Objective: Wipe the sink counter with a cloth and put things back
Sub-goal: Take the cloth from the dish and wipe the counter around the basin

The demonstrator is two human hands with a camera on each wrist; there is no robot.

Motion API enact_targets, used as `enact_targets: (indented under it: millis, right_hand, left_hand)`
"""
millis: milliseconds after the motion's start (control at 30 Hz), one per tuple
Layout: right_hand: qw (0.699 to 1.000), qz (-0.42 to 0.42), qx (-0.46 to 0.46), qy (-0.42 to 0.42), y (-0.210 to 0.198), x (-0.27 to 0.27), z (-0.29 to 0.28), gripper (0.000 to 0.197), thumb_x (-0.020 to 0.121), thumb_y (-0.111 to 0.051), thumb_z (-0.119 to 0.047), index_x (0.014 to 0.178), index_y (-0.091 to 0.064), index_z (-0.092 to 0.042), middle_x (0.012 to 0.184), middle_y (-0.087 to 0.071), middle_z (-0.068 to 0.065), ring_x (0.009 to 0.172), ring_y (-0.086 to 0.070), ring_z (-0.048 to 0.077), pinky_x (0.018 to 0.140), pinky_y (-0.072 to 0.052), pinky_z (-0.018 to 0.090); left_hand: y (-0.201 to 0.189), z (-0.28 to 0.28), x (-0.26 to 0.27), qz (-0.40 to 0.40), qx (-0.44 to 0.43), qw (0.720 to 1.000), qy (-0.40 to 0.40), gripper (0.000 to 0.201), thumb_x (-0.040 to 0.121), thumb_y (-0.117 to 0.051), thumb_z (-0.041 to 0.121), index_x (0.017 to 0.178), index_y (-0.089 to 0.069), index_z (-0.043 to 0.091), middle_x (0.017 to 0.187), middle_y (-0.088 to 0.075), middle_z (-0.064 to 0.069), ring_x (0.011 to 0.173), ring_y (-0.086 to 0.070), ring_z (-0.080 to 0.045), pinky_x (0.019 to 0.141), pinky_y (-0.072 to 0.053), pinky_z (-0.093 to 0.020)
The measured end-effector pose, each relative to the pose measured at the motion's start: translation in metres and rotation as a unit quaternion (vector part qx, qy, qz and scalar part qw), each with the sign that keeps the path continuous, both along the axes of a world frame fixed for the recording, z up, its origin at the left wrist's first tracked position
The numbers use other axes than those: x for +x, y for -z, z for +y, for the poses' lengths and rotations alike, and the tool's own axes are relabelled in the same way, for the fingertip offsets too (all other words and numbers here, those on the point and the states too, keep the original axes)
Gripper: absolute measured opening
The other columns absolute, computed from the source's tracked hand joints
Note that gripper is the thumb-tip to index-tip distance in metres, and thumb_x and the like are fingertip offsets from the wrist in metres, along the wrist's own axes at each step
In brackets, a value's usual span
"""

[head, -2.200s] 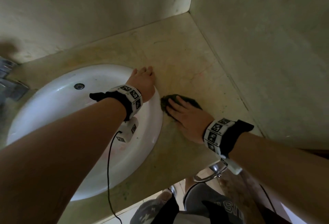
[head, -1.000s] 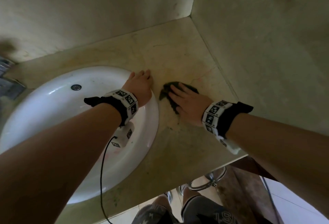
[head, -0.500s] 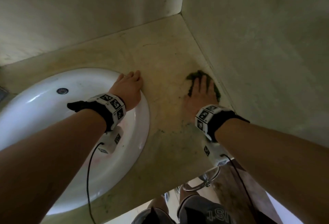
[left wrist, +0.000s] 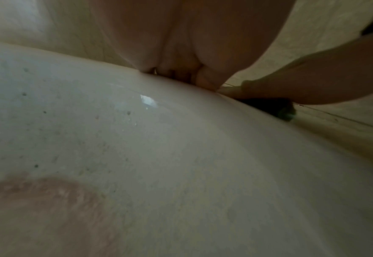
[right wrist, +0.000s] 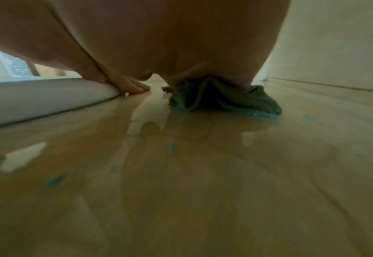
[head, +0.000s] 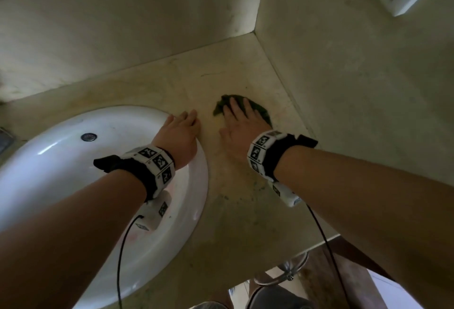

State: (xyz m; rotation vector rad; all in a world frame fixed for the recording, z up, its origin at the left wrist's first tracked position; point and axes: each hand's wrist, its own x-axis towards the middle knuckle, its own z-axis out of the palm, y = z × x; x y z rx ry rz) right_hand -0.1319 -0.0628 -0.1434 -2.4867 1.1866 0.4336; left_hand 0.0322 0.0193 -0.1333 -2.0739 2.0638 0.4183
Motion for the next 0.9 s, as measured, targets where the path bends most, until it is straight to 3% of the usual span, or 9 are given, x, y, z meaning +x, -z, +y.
enact_targets:
  millis: [133,267,400,500,633,733,800,900]
  right_hand:
    - [0.998,0.000,-0.006,-0.062,0.003,0.029,-0.020,0.063,0.098,-0.020,-0.049,0.153,-0.001,-0.023,0.161,0.008,-0.001,0.148,0.007,0.027,0.120,-0.003,0.043]
    - [0.999,-0.002,-0.015,-0.029,0.012,0.046,-0.055,0.064,0.096,-0.019,-0.049,0.153,0.002,-0.026,0.161,0.010,-0.002,0.148,0.007,0.028,0.120,-0.001,0.045]
    - [0.993,0.012,-0.011,0.113,0.014,0.031,-0.079,0.068,0.097,-0.022,-0.047,0.153,0.005,-0.020,0.161,0.011,0.002,0.147,0.007,0.032,0.119,-0.002,0.046]
    - [0.970,0.086,-0.007,0.227,0.019,0.011,-0.078,0.073,0.096,-0.022,-0.049,0.152,0.009,-0.013,0.160,0.014,0.006,0.146,0.008,0.035,0.118,-0.005,0.049]
    - [0.955,0.158,0.034,0.249,0.017,-0.009,-0.065,0.073,0.097,-0.021,-0.047,0.152,0.007,-0.007,0.160,0.010,0.009,0.147,0.005,0.035,0.116,-0.019,0.051]
    - [0.956,0.134,0.041,0.259,0.006,-0.034,-0.027,0.070,0.099,-0.034,-0.036,0.152,0.000,-0.005,0.160,0.004,0.013,0.146,-0.001,0.036,0.113,-0.025,0.048]
    - [0.955,0.134,0.042,0.260,-0.010,-0.055,0.002,0.067,0.098,-0.039,-0.025,0.151,-0.004,-0.003,0.159,0.001,0.016,0.146,-0.005,0.038,0.115,-0.023,0.050]
    - [0.953,0.213,0.060,0.209,-0.032,-0.075,0.024,0.059,0.102,-0.029,-0.015,0.150,0.002,0.002,0.158,0.006,0.018,0.146,-0.001,0.038,0.119,-0.012,0.049]
  left_hand:
    - [0.001,0.000,0.000,0.005,-0.001,1.000,-0.008,0.055,0.091,-0.033,0.011,0.146,-0.029,0.007,0.157,-0.018,-0.010,0.142,-0.020,-0.027,0.115,-0.013,-0.043]
    - [0.003,0.000,0.001,0.006,0.004,1.000,-0.020,0.056,0.092,-0.032,0.013,0.147,-0.027,0.009,0.158,-0.016,-0.008,0.144,-0.017,-0.026,0.117,-0.011,-0.042]
    - [0.004,0.000,0.001,0.006,0.011,1.000,-0.023,0.056,0.091,-0.032,0.013,0.147,-0.027,0.010,0.158,-0.015,-0.007,0.144,-0.017,-0.026,0.118,-0.012,-0.042]
    - [0.002,-0.001,-0.001,0.006,0.022,0.999,-0.028,0.057,0.091,-0.031,0.012,0.148,-0.024,0.010,0.159,-0.012,-0.006,0.145,-0.014,-0.026,0.118,-0.009,-0.042]
    - [0.002,-0.001,-0.001,-0.001,0.022,1.000,-0.021,0.057,0.091,-0.031,0.012,0.148,-0.024,0.009,0.159,-0.013,-0.007,0.144,-0.015,-0.025,0.118,-0.010,-0.042]
    - [0.002,-0.001,0.000,-0.014,0.025,1.000,-0.013,0.056,0.091,-0.031,0.011,0.146,-0.027,0.009,0.158,-0.015,-0.007,0.142,-0.018,-0.025,0.117,-0.014,-0.042]
    - [0.001,-0.001,-0.001,-0.017,0.022,1.000,-0.010,0.056,0.090,-0.031,0.010,0.146,-0.027,0.009,0.158,-0.015,-0.008,0.142,-0.019,-0.025,0.116,-0.016,-0.042]
    - [-0.001,-0.001,-0.004,-0.031,0.014,0.999,0.002,0.055,0.088,-0.033,0.008,0.143,-0.030,0.006,0.156,-0.018,-0.009,0.139,-0.024,-0.025,0.112,-0.019,-0.042]
